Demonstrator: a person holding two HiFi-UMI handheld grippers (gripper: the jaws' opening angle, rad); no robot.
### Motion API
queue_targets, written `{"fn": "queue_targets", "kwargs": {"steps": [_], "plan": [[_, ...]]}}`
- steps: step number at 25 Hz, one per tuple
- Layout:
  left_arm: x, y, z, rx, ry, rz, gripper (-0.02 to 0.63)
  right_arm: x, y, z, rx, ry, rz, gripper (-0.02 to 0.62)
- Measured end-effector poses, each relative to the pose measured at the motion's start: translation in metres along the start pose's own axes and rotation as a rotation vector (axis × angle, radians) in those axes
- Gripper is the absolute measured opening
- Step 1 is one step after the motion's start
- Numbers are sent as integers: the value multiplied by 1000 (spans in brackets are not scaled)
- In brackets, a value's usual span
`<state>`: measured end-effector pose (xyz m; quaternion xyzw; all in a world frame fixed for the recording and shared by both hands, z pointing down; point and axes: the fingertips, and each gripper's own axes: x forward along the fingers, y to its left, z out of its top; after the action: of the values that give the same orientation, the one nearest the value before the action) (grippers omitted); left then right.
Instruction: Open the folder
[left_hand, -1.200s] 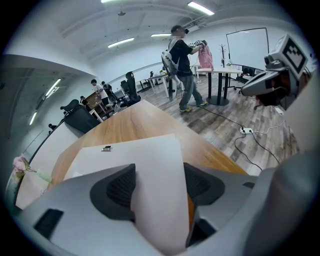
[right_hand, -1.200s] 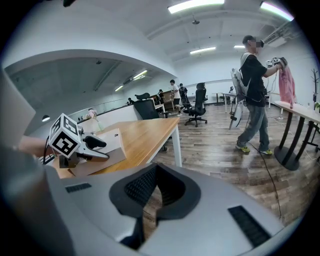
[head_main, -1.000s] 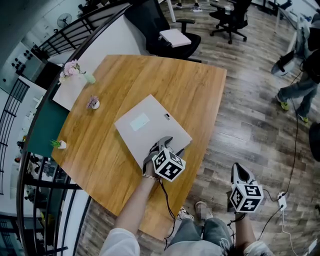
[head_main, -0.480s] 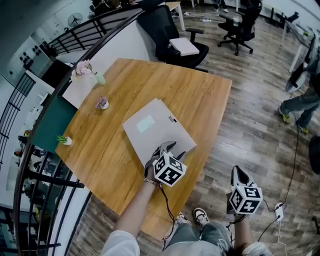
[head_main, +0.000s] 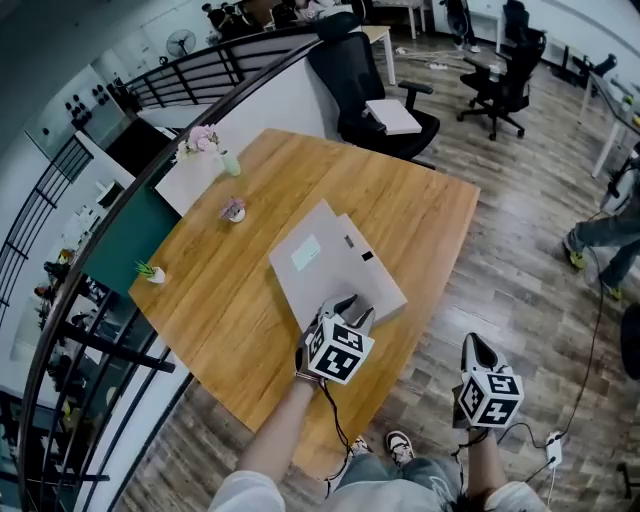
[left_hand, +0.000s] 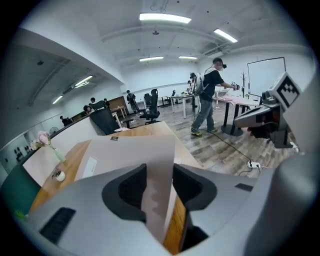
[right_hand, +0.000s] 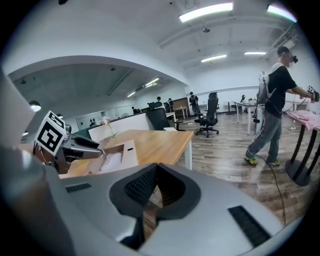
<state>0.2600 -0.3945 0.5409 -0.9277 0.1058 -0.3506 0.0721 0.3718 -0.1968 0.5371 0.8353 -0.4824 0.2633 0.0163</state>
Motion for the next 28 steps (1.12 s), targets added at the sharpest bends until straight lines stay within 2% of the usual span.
{"fn": "queue_targets", "kwargs": {"steps": [14, 23, 28], "plan": [[-79, 25, -17, -190, -128, 174, 98, 3, 57, 24, -97, -23, 129, 2], [-136, 53, -51, -310, -198, 322, 57, 7, 110, 33, -175, -31, 225, 2], [-166, 71, -81, -418, -215, 403, 41, 7, 137, 35, -218, -31, 267, 2]]}}
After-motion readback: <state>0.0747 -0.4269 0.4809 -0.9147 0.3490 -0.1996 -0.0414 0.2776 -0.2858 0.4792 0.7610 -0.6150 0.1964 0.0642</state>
